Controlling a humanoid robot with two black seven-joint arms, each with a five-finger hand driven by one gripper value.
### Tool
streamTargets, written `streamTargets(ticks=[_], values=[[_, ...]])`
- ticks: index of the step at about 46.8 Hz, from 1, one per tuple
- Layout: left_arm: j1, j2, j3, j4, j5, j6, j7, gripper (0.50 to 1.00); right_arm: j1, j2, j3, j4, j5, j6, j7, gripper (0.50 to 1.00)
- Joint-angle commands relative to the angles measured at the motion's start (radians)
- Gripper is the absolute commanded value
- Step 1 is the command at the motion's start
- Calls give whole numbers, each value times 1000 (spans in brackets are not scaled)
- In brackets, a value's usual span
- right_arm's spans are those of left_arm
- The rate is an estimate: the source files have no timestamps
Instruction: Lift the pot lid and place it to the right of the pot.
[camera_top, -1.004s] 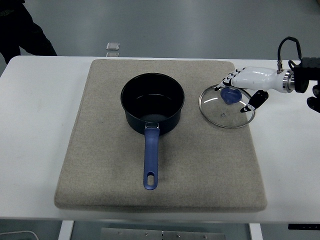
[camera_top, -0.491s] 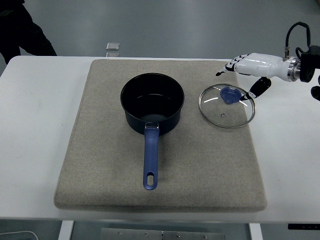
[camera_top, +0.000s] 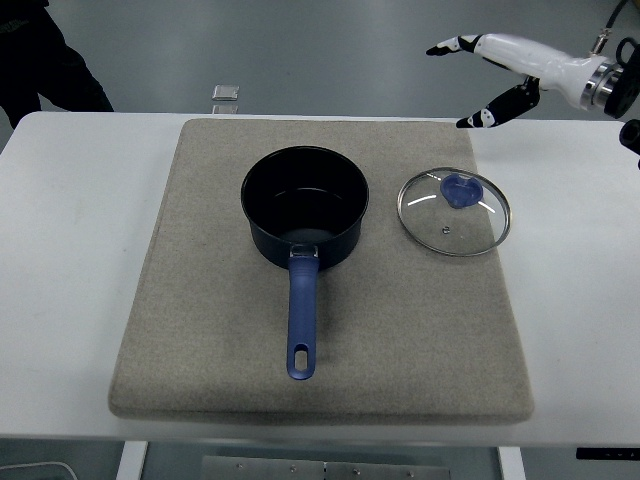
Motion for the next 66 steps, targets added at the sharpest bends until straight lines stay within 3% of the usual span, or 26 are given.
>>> streamTargets(ticks=[1, 11, 33, 43, 47, 59, 66], values=[[0, 0, 0, 0, 0, 0, 0, 1000, -17, 12, 2, -52, 70, 10, 0, 921], [0, 0, 0, 0, 0, 0, 0, 1000, -68, 35, 40, -158, 248, 30, 0, 919], [0, 0, 0, 0, 0, 0, 0, 1000, -151, 103, 52, -232, 550, 53, -2, 919], [0, 0, 0, 0, 0, 0, 0, 1000, -201, 160, 66, -235, 787, 50, -154, 919], [0, 0, 0, 0, 0, 0, 0, 1000, -215, 166, 84, -235, 872, 50, -190, 919], [0, 0, 0, -1, 0, 0, 0, 1000, -243, 178, 192, -235, 946, 51, -201, 919], [0, 0, 0, 0, 0, 0, 0, 1000, -266, 181, 301, -235, 946, 51, -255, 919]])
